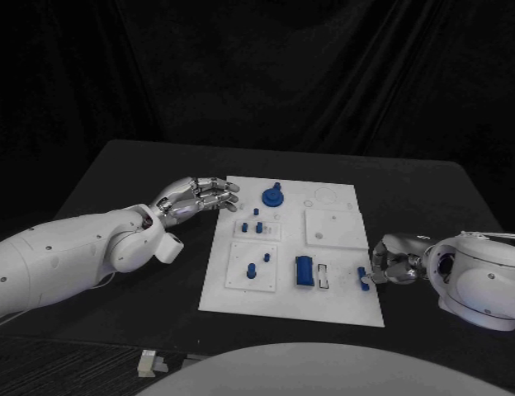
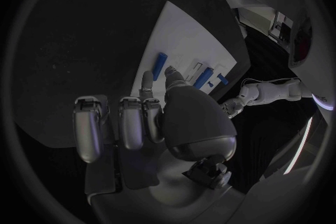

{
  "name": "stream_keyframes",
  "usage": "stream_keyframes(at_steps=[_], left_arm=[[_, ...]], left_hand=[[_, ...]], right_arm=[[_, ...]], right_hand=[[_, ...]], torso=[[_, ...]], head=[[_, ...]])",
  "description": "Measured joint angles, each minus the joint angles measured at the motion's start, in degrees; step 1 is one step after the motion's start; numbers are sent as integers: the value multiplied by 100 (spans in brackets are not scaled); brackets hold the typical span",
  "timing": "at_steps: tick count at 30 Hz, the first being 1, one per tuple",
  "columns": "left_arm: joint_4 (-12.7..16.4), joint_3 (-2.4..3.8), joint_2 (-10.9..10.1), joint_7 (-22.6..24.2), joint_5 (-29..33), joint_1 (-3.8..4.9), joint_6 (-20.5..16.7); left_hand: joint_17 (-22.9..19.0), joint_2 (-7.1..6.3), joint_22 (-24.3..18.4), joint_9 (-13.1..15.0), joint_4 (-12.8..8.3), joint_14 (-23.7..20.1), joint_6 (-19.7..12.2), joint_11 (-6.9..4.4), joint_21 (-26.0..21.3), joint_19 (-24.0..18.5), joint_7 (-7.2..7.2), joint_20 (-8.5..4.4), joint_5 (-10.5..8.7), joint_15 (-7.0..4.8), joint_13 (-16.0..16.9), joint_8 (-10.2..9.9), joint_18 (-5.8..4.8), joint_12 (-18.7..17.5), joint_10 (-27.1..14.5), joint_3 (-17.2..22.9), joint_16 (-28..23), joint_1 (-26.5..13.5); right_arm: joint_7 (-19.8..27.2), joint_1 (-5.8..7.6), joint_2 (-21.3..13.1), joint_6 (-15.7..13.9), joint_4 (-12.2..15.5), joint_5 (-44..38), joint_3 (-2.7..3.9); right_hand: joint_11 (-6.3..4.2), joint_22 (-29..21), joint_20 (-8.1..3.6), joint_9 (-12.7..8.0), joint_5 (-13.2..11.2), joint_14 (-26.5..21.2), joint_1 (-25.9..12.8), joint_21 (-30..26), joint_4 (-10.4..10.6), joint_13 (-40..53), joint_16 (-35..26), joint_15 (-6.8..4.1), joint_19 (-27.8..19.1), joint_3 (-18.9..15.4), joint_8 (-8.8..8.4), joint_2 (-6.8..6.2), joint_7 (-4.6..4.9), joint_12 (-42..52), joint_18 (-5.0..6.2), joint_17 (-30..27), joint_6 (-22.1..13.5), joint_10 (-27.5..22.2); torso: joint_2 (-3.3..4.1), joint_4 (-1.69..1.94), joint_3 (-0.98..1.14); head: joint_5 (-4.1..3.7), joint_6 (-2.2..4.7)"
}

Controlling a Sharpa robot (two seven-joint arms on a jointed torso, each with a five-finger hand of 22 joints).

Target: Assemble the parts on the task board

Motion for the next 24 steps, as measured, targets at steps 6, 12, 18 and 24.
stream_keyframes(at_steps=[6, 12, 18, 24], left_arm=[[2, 2, -4, -9, 0, -9, 2], [3, 1, -6, -20, 0, -15, 7], [2, 1, -10, -30, 0, -21, 10], [0, 1, -12, -32, 0, -24, 12]], left_hand=[[0, 0, 0, 0, 0, 0, 0, 0, 0, 0, 0, 0, 0, 0, 0, 0, 0, 0, 0, 0, 0, 0], [-1, 0, 5, -5, -15, 0, 0, 0, 0, 0, 0, 0, 0, 0, 0, 0, 0, 0, 0, 15, 0, 0], [-1, 0, 5, -5, -16, 0, 0, 0, 0, 0, 0, 0, 0, 0, 1, 0, 0, 0, 0, 15, 0, 0], [-2, 0, 10, -5, 0, 0, 0, 0, 0, 0, 0, 0, 0, 0, -5, 0, 0, 0, 0, 31, 0, 0]], right_arm=[[-173, -48, 78, 28, -23, -195, 2], [-272, -86, 151, 26, -68, -307, 1], [-287, -99, 206, 2, -115, -363, 1], [-282, -128, 284, -19, -198, -391, 2]], right_hand=[[0, 0, 0, -60, 0, 0, -38, 0, 65, 0, 0, 0, 0, 33, -112, -1, 13, 0, 1, 0, 60, 0], [41, -1, 35, -285, -178, 18, -206, 0, 277, -1, 0, 24, 7, 90, -496, 10, 58, 0, 1, 0, 181, 0], [82, -1, 63, -459, -165, 16, -227, 0, 334, -1, 0, 59, 19, 158, -756, 31, 95, 0, 2, -1, 219, 0], [82, -2, 84, -572, 86, 16, -224, 0, 300, -2, 0, 59, -1, 267, -906, 28, 87, 0, 2, -1, 310, 0]], torso=[[-3, 5, 0], [-4, 5, -3], [-8, 8, -3], [-7, 8, -3]], head=[[-10, 0], [3, 0], [-5, 0], [-10, 0]])
